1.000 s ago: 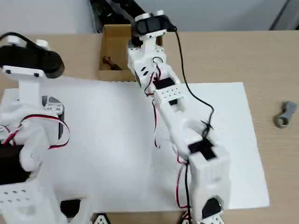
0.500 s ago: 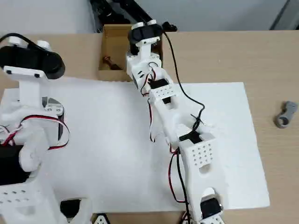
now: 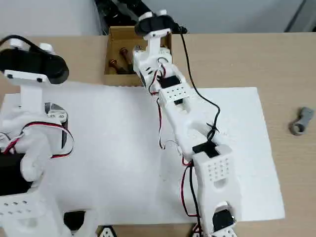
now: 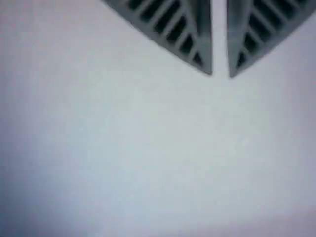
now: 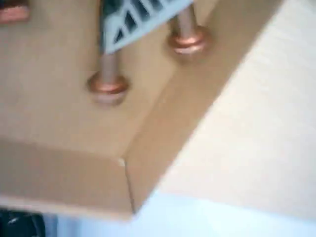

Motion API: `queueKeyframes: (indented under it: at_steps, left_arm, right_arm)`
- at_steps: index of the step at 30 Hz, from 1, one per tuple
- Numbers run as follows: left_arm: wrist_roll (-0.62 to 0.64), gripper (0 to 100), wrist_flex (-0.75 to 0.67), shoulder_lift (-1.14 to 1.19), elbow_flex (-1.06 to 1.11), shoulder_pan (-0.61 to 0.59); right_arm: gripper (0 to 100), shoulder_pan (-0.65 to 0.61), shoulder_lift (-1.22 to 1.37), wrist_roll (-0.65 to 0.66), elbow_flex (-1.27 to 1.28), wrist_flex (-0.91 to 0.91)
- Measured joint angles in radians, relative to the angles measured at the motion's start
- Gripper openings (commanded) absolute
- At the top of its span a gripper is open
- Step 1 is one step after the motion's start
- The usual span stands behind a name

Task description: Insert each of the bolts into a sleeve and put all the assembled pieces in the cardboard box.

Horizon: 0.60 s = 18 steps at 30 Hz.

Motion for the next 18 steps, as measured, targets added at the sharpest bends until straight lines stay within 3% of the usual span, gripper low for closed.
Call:
queueKeyframes:
  at_steps: [2, 9, 18]
  left_arm:
    - [0.000, 1, 0.000, 0.000, 0.000, 0.000]
    - [-0.008, 1, -0.002, -0.143, 0.020, 0.000]
    - [-0.009, 1, -0.126, -0.454, 0.385, 0.000]
  right_arm:
    - [0.0, 0.000, -0.038, 0.000, 0.000, 0.044]
    - [0.4, 0.021, -0.215, 0.000, 0.000, 0.238]
    - [0.4, 0.020, -0.453, 0.000, 0.000, 0.585]
